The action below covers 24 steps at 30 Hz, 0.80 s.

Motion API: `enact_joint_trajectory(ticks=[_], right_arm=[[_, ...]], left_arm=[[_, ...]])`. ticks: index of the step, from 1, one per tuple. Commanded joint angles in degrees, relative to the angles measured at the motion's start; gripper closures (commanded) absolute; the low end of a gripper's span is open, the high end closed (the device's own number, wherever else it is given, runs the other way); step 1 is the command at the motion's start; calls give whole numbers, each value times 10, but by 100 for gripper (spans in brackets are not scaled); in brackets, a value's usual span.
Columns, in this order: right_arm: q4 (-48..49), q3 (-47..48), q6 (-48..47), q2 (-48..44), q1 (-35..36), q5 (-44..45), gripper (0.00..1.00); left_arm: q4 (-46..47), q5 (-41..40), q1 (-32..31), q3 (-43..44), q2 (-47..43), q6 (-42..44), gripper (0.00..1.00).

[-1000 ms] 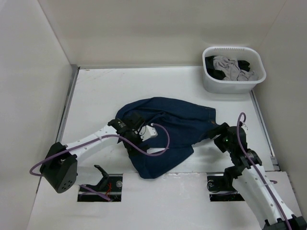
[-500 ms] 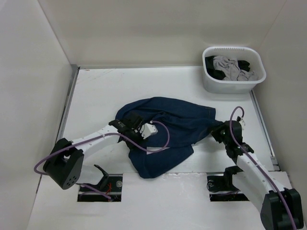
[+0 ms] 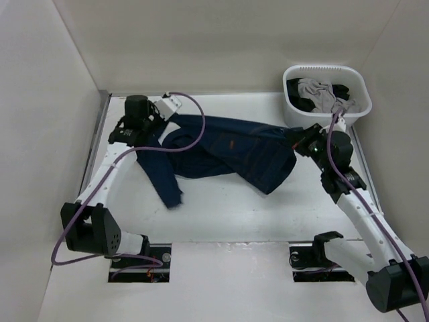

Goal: Fold and stack the trousers
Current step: Flatten the trousers out

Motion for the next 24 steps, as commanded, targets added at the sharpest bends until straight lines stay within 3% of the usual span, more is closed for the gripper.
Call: enact_joint_trajectory(ticks=[1,5,9,10,12,14,15,19,24], right_arm=[[34,66,-77,14,-11,63,97],[39,89,-89,11,6,62,97],[32,65,-86,-11,12,62,97],[24,52,-86,-21,12,62,97],[1,35,-80,-41,6,62,97],[-35,20,-75,-67,-14,66,97],[-53,14,-74,-79,-29,61,96],[-139,-3,-86,-101,-64,44,93],[-202,-58,-86,-135,-113,46,92]], left_arm=[[35,-92,31,57,-35,139,99],[-23,-106,-9,12,-85,204,98],[-151,-94,-66,-75,-134,204,97],[-187,-81,-87,-95,-148,195,93],[-268,-32,-134,-115,-178,165,72],[-343,31,-159,-100,-196,130,42],[-368,59,-155,-83,-197,116,35],[-369,107,-35,-39,-182,114,28],[-232,83,162,-58,-85,141,26]])
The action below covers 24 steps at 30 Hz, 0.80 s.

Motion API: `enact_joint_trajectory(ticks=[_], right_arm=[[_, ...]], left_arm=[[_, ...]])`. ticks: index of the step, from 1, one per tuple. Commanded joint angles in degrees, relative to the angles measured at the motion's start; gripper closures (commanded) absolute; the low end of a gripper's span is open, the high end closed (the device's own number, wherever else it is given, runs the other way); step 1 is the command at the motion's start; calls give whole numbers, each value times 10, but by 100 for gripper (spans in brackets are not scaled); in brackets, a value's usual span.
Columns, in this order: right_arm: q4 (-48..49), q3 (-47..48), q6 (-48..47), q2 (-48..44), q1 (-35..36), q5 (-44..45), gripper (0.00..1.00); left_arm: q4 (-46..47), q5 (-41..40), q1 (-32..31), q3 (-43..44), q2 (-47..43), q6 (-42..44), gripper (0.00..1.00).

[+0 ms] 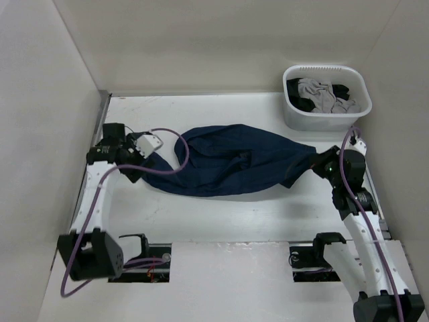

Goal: Fold and stack the trousers
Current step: Flatten the trousers out

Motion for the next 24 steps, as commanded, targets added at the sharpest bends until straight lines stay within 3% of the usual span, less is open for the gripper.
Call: enact_joint_trajectory(ticks=[1,4,6,11,16,20,24], right_arm=[[-50,-38,-6,-36,-39,4,91],[-43,-61,-5,-53,-74,-16,91],[-37,-70,-9,-51,-85,-38,91],[-22,-89,-7,-50,-80,-24,90],[-15,-103,-9,-46,-78,-20,90],[-11,-119,-6,-51,-78,-10,90],[-10,-121,-2,-47,-78,-8,90]], left_arm=[[121,4,93,2,81,-9,26],[240,-21,132,38,160,-122,26],[269,-14,136,82,204,-205,26],[365,26,98,129,282,-333,27],[441,-26,45,177,377,-349,27],[430,-107,30,258,483,-353,27],[397,-115,23,303,538,-360,28]])
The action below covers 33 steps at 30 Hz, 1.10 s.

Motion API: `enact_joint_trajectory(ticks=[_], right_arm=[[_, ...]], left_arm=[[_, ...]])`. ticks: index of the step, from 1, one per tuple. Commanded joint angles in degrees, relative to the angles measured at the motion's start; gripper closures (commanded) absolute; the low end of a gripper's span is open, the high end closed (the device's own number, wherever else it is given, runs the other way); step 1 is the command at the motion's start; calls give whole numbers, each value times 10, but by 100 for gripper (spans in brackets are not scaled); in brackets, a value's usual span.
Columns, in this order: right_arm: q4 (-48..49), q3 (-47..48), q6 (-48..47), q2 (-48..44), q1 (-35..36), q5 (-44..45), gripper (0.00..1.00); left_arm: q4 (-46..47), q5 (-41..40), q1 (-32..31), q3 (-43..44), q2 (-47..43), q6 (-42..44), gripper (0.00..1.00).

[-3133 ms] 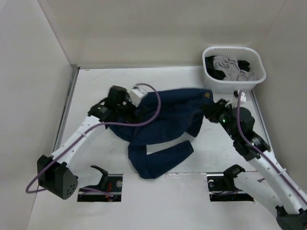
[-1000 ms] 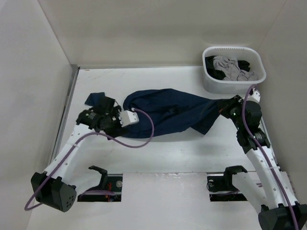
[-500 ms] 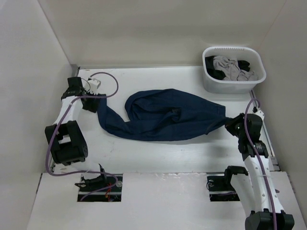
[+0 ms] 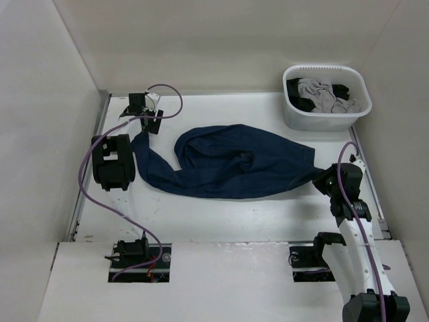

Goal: Fold and stack the trousers
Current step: Flatten the trousers out

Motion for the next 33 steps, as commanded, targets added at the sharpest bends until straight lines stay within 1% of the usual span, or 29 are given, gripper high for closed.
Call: enact_joint_trajectory(ticks=[1,3,6,9,11,12,17,19,22,24,26,28,30,33], right_arm=[[31,2,2,-3,3,9,90],[31,2,6,-1,3,14,90],[31,5,12,2,3,23,90],[39,10,14,8,4,25,90],[46,10,12,14,4,25,89],[50,10,12,18,4,25,89],[62,18,9,36,4,23,90],[78,19,10,44,4,18,91],[112,47,2,80,-11,3,94],[131,95,-13,119,-21,-12,96],[139,149,-24,149,-28,-24,97],[140,195,-29,161,-40,-29,98],[134,222,-30,162,-60,-38,98],[117,219,-22,150,-89,-63,98]], left_arm=[[-16,-30,0,35,10,-27,29],[-26,-26,-5,31,12,-28,31],[-49,-42,-6,21,3,-35,40],[-72,-49,-4,1,-13,-42,40],[-78,-51,-3,-11,-13,-41,45],[-84,-54,-4,-12,-8,-41,51],[-97,-68,-5,-12,0,-44,90],[-90,-80,-2,-11,-11,-44,98],[-67,-92,21,4,-56,-36,100],[-54,-87,49,24,-98,-30,100],[-51,-71,85,44,-144,-28,100],[-55,-40,126,46,-197,-31,100],[-63,-11,162,23,-251,-29,100],[-78,13,208,-61,-330,-18,100]])
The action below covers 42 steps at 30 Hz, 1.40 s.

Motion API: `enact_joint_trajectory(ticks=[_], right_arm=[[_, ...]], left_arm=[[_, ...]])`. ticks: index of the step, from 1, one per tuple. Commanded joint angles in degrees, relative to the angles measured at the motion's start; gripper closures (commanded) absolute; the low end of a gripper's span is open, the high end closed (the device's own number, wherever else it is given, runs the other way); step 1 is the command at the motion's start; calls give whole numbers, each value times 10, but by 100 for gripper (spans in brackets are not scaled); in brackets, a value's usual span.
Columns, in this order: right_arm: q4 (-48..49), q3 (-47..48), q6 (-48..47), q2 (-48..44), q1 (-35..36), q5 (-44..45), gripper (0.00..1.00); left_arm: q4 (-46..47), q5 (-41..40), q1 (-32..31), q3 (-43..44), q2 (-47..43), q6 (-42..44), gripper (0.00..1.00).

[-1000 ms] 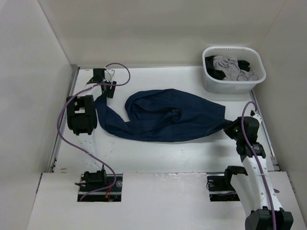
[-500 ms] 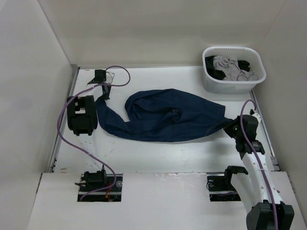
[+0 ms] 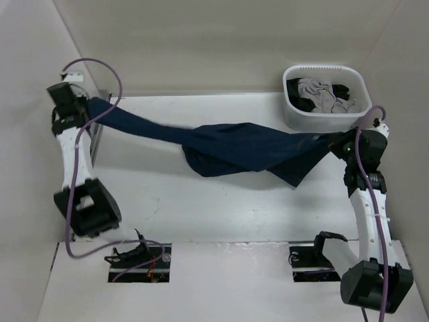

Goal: Fold and stack the trousers
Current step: Flatten the trousers out

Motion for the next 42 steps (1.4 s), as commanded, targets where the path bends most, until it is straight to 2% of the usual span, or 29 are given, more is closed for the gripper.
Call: enact_joint_trajectory(ticks=[1,8,12,17,18,24,27,31,32,33,34,37,38,39,42], right_arm=[[23,7,-1,-21,-30,-22,98],[-54,-128,65,-120,-53,-35,97],[-126,-190,128,-216,-63,-24,85],[-203,-241,217,-303,-94,-21,33],[-203,-252,238,-303,-97,-21,0],[-162,-291,313,-242,-87,1,0],[-153,-286,314,-210,-69,55,0],[-79,-275,291,-123,-62,71,0],[-66,-273,289,-101,-61,69,2],[-54,-274,289,-85,-61,66,13],[-42,-276,290,-73,-61,65,28],[-15,-268,285,-59,-61,59,84],[-11,-254,282,-52,-61,59,95],[0,-235,277,-41,-59,59,98],[52,-135,247,15,-57,24,100]], left_arm=[[-10,42,34,-85,-108,20,100],[-15,48,104,-348,-233,86,99],[14,41,175,-427,-252,131,99],[27,52,248,-435,-237,168,99],[24,57,253,-435,-235,173,99],[23,64,252,-437,-234,175,99],[23,65,252,-431,-232,173,98],[20,68,258,-424,-230,167,98],[19,69,260,-422,-230,164,98],[18,69,262,-420,-229,160,98],[16,71,264,-417,-228,156,98],[11,85,266,-400,-219,148,98],[12,91,263,-391,-213,144,98],[15,94,256,-379,-205,138,98],[13,87,197,-301,-167,101,98]])
